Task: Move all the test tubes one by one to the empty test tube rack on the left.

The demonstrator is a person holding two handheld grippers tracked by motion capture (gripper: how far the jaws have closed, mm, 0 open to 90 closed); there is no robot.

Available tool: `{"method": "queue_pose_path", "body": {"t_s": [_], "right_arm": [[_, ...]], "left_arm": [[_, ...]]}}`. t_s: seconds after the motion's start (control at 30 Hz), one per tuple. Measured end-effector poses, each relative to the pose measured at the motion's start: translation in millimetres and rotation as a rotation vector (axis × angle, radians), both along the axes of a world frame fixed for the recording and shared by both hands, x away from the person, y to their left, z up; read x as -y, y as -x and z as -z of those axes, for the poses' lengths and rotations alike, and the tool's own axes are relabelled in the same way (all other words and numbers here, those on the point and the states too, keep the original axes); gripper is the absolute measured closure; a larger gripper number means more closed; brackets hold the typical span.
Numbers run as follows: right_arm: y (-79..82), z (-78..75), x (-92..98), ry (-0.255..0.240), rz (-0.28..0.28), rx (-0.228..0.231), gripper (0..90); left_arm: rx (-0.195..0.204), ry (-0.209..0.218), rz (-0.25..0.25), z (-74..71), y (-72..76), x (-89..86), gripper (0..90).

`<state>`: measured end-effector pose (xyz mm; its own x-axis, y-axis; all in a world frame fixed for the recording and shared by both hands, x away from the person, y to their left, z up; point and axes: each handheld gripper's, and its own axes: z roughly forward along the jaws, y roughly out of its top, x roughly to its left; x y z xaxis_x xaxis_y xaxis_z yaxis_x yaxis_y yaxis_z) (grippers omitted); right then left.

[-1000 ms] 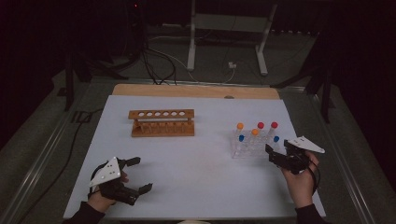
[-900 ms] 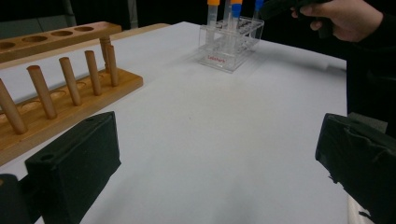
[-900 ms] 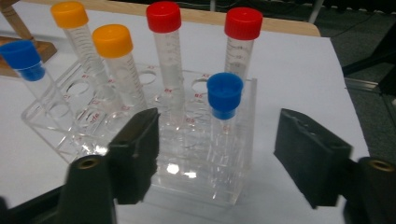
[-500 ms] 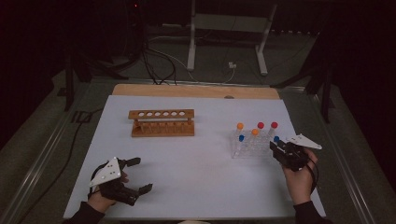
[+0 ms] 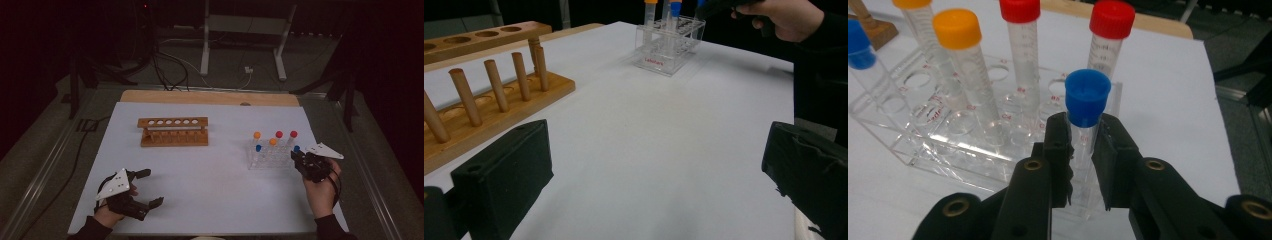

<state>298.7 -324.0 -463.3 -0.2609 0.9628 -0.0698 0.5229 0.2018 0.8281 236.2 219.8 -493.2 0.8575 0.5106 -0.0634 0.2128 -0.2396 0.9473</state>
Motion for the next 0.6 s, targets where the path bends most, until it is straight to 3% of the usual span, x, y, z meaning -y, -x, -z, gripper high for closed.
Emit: {"method": "queue_pose_path", "body": {"t_s": [0.3, 0.53, 0.6], "right_arm": [[9.2, -15.2, 2.1, -0.023, -0.007, 0.065, 77.2], [22.8, -32.0, -6.1, 0.027, -0.01, 0.142, 77.2], [26.9, -37.6, -8.1, 0.014, -0.026, 0.156, 77.2]], "left_arm": [[0.001, -0.002, -0.003, 0.1, 0.3, 0.3, 0.6], [0.002, -0.006, -0.006, 0.0, 0.5, 0.4, 0.6], [0.002, -0.002, -0.009, 0.0, 0.4, 0.3, 0.6]]}}
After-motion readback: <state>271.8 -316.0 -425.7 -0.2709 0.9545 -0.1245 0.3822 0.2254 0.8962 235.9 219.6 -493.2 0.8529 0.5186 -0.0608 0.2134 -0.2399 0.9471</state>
